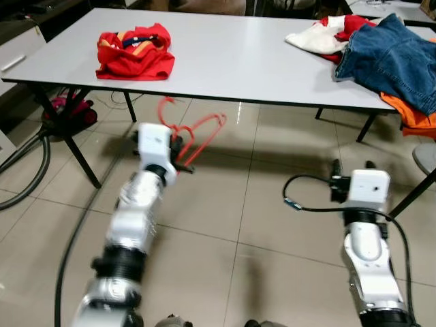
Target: Hang hanger
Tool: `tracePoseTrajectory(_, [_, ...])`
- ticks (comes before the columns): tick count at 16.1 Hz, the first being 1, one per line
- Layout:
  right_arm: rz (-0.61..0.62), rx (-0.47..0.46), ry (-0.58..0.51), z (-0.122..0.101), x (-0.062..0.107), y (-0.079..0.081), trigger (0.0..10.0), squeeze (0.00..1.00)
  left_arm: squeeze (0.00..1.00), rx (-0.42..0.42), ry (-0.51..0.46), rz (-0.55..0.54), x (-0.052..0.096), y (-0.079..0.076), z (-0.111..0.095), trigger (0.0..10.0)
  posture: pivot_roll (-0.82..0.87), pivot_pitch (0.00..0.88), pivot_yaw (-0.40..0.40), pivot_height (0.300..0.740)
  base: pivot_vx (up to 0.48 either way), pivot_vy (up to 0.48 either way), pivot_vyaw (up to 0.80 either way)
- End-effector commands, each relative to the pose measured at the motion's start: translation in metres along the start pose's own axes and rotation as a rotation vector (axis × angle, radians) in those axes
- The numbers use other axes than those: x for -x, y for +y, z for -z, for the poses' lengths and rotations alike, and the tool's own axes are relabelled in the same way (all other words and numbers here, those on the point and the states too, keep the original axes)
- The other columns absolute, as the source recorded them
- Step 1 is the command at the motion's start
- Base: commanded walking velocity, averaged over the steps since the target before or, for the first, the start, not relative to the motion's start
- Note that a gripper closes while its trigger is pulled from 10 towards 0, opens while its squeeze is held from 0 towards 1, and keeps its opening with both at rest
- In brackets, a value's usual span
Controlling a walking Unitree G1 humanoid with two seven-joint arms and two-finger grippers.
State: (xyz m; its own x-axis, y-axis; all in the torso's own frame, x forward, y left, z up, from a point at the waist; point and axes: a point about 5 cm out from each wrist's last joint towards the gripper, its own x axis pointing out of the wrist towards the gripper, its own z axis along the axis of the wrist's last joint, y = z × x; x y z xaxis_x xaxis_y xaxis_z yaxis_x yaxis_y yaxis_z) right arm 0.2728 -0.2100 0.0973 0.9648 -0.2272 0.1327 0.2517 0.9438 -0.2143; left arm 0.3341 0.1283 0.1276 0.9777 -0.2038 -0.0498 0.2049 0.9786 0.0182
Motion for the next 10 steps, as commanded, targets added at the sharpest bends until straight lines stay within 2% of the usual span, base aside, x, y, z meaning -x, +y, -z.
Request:
tracePoseTrajectory(1, [-0.007,-0.001,-0.006,0.0,0.001,0.003,10.0,0.0,0.0,-0.025,-0.051,0.004,0.0,-0.007,-0.009,10.0,-0.02,0.02,-0.011,0.74,0.0,0.0,0.0])
tracePoseTrajectory(2, [-0.018,-0.009,-0.013,0.0,0.001,0.005,10.0,0.0,0.0,-0.035,-0.062,0.008,0.0,-0.009,-0.01,10.0,-0.02,0.021,-0.011,0.74,0.0,0.0,0.0])
tracePoseTrajectory(4, [-0.039,-0.029,-0.013,-0.001,-0.003,0.01,10.0,0.0,0.0,-0.097,-0.067,-0.05,-0.001,-0.006,-0.008,10.0,-0.02,0.024,-0.011,0.74,0.0,-0.476,0.0])
tracePoseTrajectory(5, [-0.039,-0.047,0.011,0.002,-0.005,0.012,10.0,0.0,0.0,-0.149,-0.042,-0.081,0.001,-0.003,-0.001,10.0,-0.02,0.023,-0.015,0.74,0.0,-0.454,0.0])
tracePoseTrajectory(6, [-0.042,-0.07,0.033,0.004,-0.005,0.014,10.0,0.0,0.0,-0.147,-0.007,-0.111,0.001,0.002,0.006,10.0,-0.02,0.024,-0.017,0.74,0.0,-0.439,0.0])
tracePoseTrajectory(8, [-0.108,-0.185,0.12,0.013,-0.002,0.025,10.0,0.0,0.0,-0.117,0.102,-0.214,0.005,0.02,0.029,10.0,-0.02,0.026,-0.019,0.74,0.0,-0.442,0.0])
tracePoseTrajectory(9, [-0.136,-0.172,0.126,0.015,0.001,0.027,10.0,0.0,0.0,-0.088,0.145,-0.279,0.017,0.036,0.042,10.0,-0.01,0.028,-0.021,0.74,0.0,-0.442,0.0])
tracePoseTrajectory(10, [-0.145,-0.143,0.109,0.014,0.001,0.026,10.0,0.0,0.0,-0.089,0.144,-0.308,0.023,0.043,0.044,10.0,-0.01,0.03,-0.023,0.74,0.0,-0.431,0.0])
